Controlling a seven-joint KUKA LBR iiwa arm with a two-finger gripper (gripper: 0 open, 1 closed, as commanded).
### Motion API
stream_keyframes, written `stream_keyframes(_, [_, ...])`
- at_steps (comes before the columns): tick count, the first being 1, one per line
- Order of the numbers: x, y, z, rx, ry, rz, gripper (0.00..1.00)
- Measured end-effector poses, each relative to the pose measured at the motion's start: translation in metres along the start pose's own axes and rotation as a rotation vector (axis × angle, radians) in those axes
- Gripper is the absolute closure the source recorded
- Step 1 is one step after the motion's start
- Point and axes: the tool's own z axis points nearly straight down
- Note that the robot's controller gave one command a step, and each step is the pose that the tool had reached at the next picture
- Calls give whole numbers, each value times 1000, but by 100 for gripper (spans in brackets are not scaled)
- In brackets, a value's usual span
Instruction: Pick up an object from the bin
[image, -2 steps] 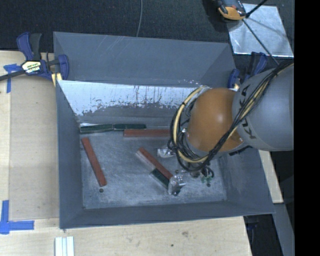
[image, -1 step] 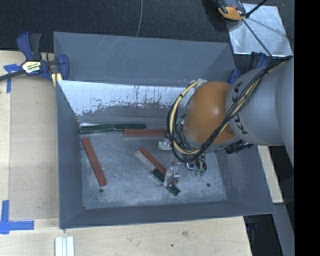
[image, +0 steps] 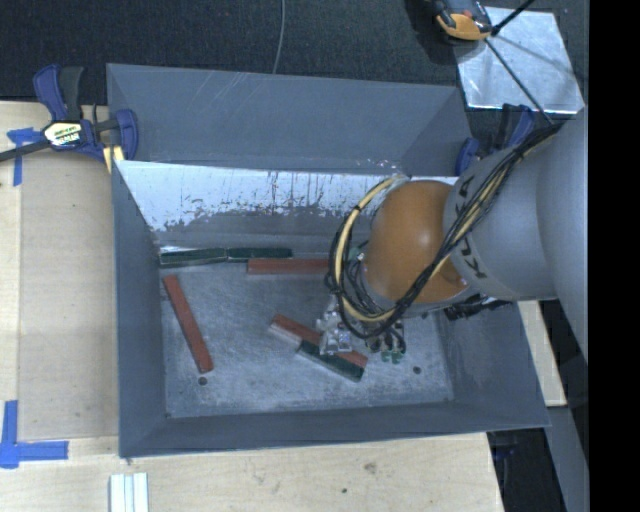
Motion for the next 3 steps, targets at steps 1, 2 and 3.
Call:
stream_keyframes(1, [0, 0, 0, 0, 0, 0, 100])
stream_keyframes(2, [-1, -1, -27, 1, 12, 6, 100])
stream_keyframes(3, [0, 0, -84, 2, 19, -1, 100])
